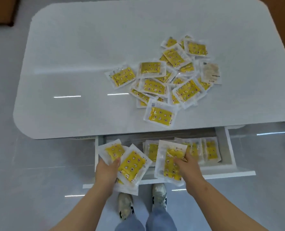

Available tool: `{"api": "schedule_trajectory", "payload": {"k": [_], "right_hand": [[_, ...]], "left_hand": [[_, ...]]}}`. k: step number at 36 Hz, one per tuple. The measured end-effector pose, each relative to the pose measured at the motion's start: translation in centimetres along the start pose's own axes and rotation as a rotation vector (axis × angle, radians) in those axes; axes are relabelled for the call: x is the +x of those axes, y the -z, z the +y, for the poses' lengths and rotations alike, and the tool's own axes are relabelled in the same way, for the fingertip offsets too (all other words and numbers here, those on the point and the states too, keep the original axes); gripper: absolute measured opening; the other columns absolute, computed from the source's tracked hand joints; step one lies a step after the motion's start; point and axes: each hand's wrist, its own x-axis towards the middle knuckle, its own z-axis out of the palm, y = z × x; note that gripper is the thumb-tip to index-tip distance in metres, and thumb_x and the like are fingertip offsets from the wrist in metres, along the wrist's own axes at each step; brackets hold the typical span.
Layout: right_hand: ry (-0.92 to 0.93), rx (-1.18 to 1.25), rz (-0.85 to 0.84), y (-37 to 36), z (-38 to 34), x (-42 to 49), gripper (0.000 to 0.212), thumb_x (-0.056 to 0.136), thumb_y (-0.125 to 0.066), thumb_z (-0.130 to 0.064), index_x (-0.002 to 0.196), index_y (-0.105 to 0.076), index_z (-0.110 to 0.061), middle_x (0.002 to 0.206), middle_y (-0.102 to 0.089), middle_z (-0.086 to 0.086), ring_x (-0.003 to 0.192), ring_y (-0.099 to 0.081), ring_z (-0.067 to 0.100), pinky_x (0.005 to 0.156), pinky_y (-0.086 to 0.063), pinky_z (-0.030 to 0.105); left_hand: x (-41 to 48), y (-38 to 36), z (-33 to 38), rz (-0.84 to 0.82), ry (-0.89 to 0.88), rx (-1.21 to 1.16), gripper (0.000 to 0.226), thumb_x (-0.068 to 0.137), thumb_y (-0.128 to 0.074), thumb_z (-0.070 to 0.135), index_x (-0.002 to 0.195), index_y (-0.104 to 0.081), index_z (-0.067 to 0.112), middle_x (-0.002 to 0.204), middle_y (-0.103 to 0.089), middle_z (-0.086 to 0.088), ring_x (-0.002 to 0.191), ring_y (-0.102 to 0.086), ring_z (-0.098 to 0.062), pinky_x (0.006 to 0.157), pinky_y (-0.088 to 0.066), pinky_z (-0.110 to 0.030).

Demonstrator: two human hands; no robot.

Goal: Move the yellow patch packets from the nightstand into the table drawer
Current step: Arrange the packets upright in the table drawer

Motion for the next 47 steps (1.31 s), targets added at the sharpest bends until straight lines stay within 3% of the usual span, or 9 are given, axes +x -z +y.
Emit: {"api": "schedule_trajectory", "payload": {"k": [5, 16, 22, 26, 33, 37, 40, 44, 47], "right_hand": [[-0.013, 0.023, -0.004, -1.4, 2.1, 4.3, 0.026, 0.096, -0.047, -0.01, 0.12, -0.052, -0.017, 0.102, -0.057, 0.001, 0.08, -0.052, 0.01, 0.062, -0.042, 0.019], [-0.038, -0.104, -0.095, -7.1, 5.8, 12.9, 0.019, 0.097, -0.046, -0.016, 0.114, -0.052, -0.017, 0.109, -0.058, 0.006, 0.099, -0.055, 0.022, 0.087, -0.045, 0.034], [0.015, -0.261, -0.109, -9.9, 7.4, 16.4, 0.008, 0.092, -0.054, -0.015, 0.099, -0.056, -0.016, 0.09, -0.062, 0.001, 0.087, -0.059, 0.018, 0.081, -0.047, 0.03], [0.123, -0.554, -0.062, -11.1, 8.7, 17.9, 0.02, 0.089, -0.058, -0.02, 0.107, -0.061, -0.012, 0.101, -0.067, 0.007, 0.092, -0.06, 0.021, 0.075, -0.043, 0.025], [0.277, -0.902, 0.032, -11.4, 9.6, 18.8, 0.051, 0.092, -0.055, -0.026, 0.139, -0.036, -0.023, 0.122, -0.059, 0.007, 0.107, -0.057, 0.023, 0.074, -0.041, 0.025], [0.419, -1.153, 0.174, -11.4, 9.0, 18.3, 0.067, 0.088, -0.06, -0.033, 0.144, -0.024, -0.029, 0.142, -0.033, 0.005, 0.127, -0.037, 0.026, 0.099, -0.041, 0.034], [0.445, -0.951, 0.12, -12.1, 8.7, 17.5, 0.056, 0.09, -0.056, -0.035, 0.141, -0.033, -0.028, 0.144, -0.032, 0.002, 0.128, -0.034, 0.023, 0.101, -0.035, 0.032], [0.165, -0.278, -0.189, -13.7, 7.3, 15.8, 0.053, 0.09, -0.057, -0.038, 0.137, -0.037, -0.025, 0.131, -0.046, -0.002, 0.117, -0.047, 0.015, 0.088, -0.038, 0.024], [0.048, -0.123, -0.33, -14.2, 6.4, 15.1, 0.056, 0.083, -0.068, -0.025, 0.13, -0.038, -0.023, 0.13, -0.051, -0.005, 0.113, -0.053, 0.014, 0.087, -0.044, 0.025]], "left_hand": [[3.0, -0.5, -2.9, 0.02, 0.021, -0.088, 0.026, 0.091, -0.057, 0.016, 0.117, -0.055, 0.012, 0.095, -0.063, -0.007, 0.088, -0.059, -0.03, 0.079, -0.049, -0.04], [10.2, -2.7, -6.3, 0.041, 0.069, -0.316, 0.03, 0.092, -0.056, 0.018, 0.122, -0.053, 0.019, 0.113, -0.064, -0.008, 0.097, -0.062, -0.031, 0.083, -0.05, -0.041], [14.2, -3.4, -7.1, -0.038, 0.04, -0.357, 0.031, 0.093, -0.054, 0.014, 0.124, -0.052, 0.016, 0.111, -0.066, -0.008, 0.096, -0.065, -0.028, 0.083, -0.051, -0.041], [16.0, -3.6, -7.7, -0.081, 0.019, -0.329, 0.022, 0.093, -0.054, 0.013, 0.113, -0.052, 0.021, 0.095, -0.066, 0.001, 0.08, -0.063, -0.016, 0.062, -0.048, -0.028], [17.1, -3.8, -8.7, -0.113, 0.042, -0.391, 0.033, 0.093, -0.054, 0.01, 0.125, -0.053, 0.017, 0.116, -0.066, -0.009, 0.101, -0.064, -0.029, 0.09, -0.05, -0.044], [17.0, -4.0, -9.0, -0.111, 0.062, -0.422, 0.034, 0.092, -0.054, 0.011, 0.126, -0.052, 0.017, 0.115, -0.066, -0.008, 0.1, -0.065, -0.028, 0.083, -0.051, -0.038], [16.5, -3.9, -9.0, -0.111, 0.077, -0.442, 0.036, 0.092, -0.054, 0.012, 0.127, -0.052, 0.017, 0.115, -0.067, -0.009, 0.099, -0.065, -0.029, 0.082, -0.053, -0.041], [15.5, -3.7, -8.5, -0.162, 0.106, -0.454, 0.034, 0.091, -0.054, 0.014, 0.125, -0.053, 0.019, 0.112, -0.069, -0.009, 0.098, -0.067, -0.03, 0.085, -0.052, -0.046], [14.5, -3.7, -8.0, -0.285, 0.116, -0.458, 0.027, 0.089, -0.054, 0.011, 0.115, -0.059, 0.018, 0.103, -0.072, -0.009, 0.088, -0.071, -0.026, 0.073, -0.059, -0.041]]}}
